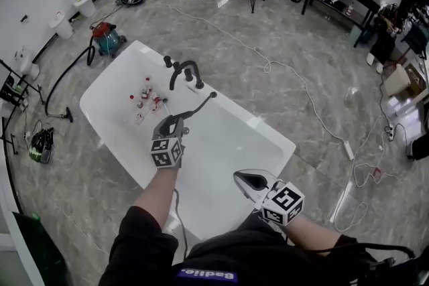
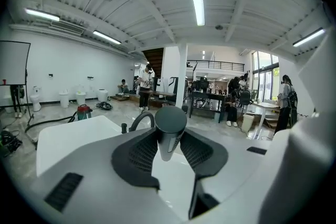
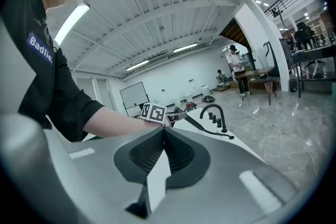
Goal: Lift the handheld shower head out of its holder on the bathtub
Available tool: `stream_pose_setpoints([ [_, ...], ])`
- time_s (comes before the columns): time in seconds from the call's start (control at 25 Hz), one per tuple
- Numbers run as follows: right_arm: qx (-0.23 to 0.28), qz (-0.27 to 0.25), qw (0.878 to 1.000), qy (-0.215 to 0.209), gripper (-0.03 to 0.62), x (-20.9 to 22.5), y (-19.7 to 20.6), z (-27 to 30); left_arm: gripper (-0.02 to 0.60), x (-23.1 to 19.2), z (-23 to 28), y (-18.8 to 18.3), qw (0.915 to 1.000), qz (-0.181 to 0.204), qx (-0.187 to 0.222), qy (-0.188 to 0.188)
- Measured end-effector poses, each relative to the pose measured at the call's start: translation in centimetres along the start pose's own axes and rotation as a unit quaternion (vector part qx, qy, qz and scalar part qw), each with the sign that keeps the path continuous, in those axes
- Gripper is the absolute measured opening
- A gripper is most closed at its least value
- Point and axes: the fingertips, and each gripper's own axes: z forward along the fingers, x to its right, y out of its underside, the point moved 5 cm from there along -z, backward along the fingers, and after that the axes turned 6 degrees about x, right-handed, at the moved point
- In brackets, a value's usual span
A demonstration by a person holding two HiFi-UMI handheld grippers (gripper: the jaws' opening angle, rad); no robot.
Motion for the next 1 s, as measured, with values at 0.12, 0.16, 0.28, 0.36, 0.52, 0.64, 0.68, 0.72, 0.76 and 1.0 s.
stream_pose_setpoints([
  [0.12, 0.001, -0.013, 1.000, -0.009, 0.000, -3.2, -0.5, 0.8, 0.137, -0.6, -4.3, -0.6, 0.9999, 0.000, 0.013, 0.006],
  [0.16, 0.001, -0.016, 1.000, -0.012, 0.000, -4.3, -0.6, 0.9, 0.137, -0.6, -5.7, -0.8, 0.9998, 0.000, 0.018, 0.009],
  [0.28, -0.004, -0.027, 0.999, -0.020, 0.000, -7.5, -0.4, 1.2, 0.137, -0.7, -10.0, -1.9, 0.9989, 0.000, 0.042, 0.020],
  [0.36, -0.006, -0.035, 0.999, -0.022, 0.000, -9.6, -0.5, 1.2, 0.137, -0.6, -12.7, -2.6, 0.9980, -0.002, 0.057, 0.027],
  [0.52, -0.004, -0.040, 0.999, -0.017, 0.000, -13.9, -0.6, 0.7, 0.137, -0.3, -17.9, -3.5, 0.9965, 0.001, 0.070, 0.047],
  [0.64, -0.001, -0.038, 0.999, -0.003, 0.000, -16.6, 0.1, 0.0, 0.135, -0.3, -21.8, -3.4, 0.9949, 0.004, 0.081, 0.060],
  [0.68, 0.000, -0.035, 0.999, 0.004, 0.000, -17.1, 0.5, -0.3, 0.137, -0.2, -22.9, -3.2, 0.9945, 0.003, 0.083, 0.064],
  [0.72, 0.002, -0.032, 0.999, 0.012, 0.000, -17.6, 0.9, -0.6, 0.137, -0.1, -23.8, -2.9, 0.9941, 0.000, 0.085, 0.067],
  [0.76, 0.003, -0.028, 0.999, 0.019, 0.000, -17.9, 1.2, -0.8, 0.137, 0.1, -24.7, -2.6, 0.9939, -0.002, 0.087, 0.069],
  [1.0, 0.001, -0.027, 1.000, 0.010, 0.000, -20.3, 1.8, -2.0, 0.137, 2.8, -29.5, -1.6, 0.9928, 0.000, 0.093, 0.075],
])
